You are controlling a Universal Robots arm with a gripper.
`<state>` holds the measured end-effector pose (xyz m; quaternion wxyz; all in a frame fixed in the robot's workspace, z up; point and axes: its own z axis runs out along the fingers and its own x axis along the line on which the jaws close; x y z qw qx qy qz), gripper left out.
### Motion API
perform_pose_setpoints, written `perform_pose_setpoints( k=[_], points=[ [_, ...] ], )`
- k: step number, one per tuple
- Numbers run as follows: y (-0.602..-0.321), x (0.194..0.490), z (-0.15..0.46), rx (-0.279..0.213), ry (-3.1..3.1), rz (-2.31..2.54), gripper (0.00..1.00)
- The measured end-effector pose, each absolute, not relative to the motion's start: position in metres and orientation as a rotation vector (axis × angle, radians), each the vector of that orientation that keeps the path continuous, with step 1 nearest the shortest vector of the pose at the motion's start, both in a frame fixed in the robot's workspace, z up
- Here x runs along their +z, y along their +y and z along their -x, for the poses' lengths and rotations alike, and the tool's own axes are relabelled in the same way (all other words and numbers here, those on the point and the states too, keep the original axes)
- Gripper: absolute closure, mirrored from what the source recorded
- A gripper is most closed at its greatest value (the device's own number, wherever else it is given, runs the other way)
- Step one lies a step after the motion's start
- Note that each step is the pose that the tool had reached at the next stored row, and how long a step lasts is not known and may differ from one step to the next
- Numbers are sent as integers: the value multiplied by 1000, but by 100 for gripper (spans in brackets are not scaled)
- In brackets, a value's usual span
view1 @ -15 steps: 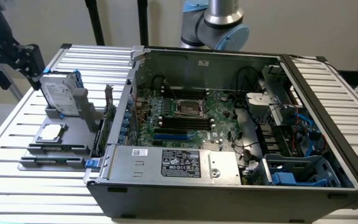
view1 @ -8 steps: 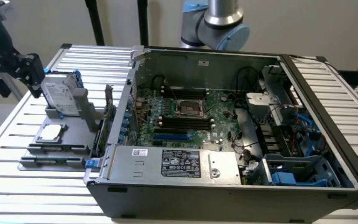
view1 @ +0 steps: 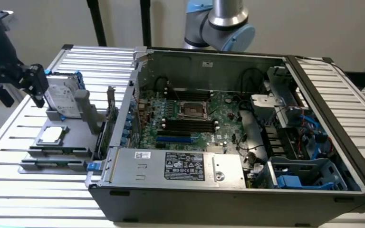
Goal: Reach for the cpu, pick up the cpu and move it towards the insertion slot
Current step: 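Pick up the cpu and move it towards the insertion slot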
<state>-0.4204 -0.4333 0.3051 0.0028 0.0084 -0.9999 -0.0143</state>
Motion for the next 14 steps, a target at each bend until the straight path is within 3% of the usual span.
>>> perform_pose_setpoints(
  k=[14],
  points=[
    [-435, 280, 408, -45, -3136, -26, 29]
  ],
)
